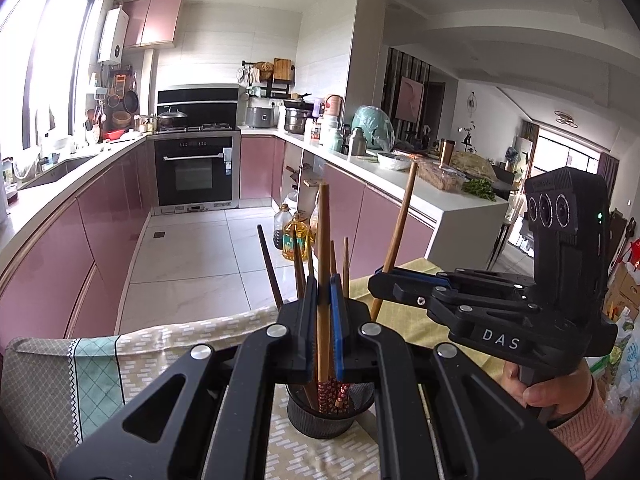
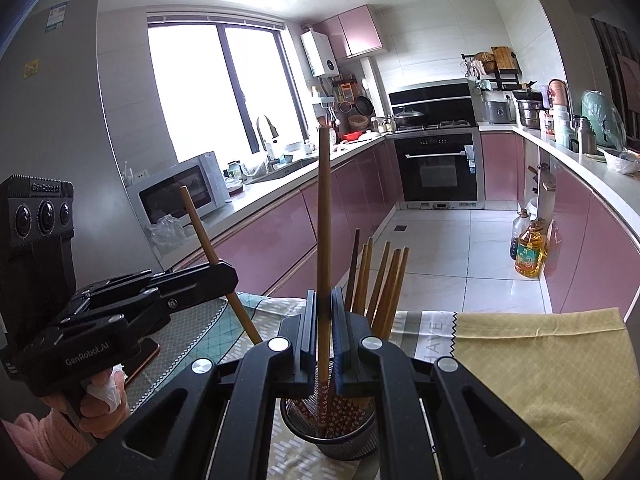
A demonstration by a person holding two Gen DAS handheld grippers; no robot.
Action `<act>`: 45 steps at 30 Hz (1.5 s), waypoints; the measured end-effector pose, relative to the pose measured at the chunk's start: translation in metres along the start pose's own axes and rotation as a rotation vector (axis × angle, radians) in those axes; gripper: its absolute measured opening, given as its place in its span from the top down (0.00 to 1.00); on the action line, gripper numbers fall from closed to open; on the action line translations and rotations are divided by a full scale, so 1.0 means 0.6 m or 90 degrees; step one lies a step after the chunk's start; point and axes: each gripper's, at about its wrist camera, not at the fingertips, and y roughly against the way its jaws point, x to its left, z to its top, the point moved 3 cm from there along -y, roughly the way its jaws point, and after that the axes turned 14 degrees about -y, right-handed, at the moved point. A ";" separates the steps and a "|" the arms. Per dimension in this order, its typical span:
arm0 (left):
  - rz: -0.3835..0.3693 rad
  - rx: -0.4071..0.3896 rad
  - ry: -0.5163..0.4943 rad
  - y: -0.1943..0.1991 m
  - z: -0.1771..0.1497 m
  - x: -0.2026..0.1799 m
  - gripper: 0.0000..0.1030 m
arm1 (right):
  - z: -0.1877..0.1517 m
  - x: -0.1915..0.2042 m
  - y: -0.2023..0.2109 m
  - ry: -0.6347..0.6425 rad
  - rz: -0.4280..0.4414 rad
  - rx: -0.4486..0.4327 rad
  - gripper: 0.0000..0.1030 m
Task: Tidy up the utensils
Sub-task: 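Lower the chopstick into the mesh holder with the right gripper while the left gripper inserts its own, then open the right gripper to release the chopstick while the left gripper releases its own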
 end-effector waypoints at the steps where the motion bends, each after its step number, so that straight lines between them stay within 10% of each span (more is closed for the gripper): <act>1: 0.000 0.006 0.000 -0.003 -0.004 -0.002 0.93 | -0.002 -0.001 -0.003 0.000 -0.002 0.003 0.94; 39: 0.014 0.092 0.022 -0.108 -0.040 0.042 0.92 | -0.039 -0.034 -0.069 -0.021 -0.033 0.070 0.92; 45: 0.016 0.090 0.029 -0.104 -0.056 0.044 0.76 | -0.043 -0.033 -0.053 -0.029 -0.027 0.056 0.74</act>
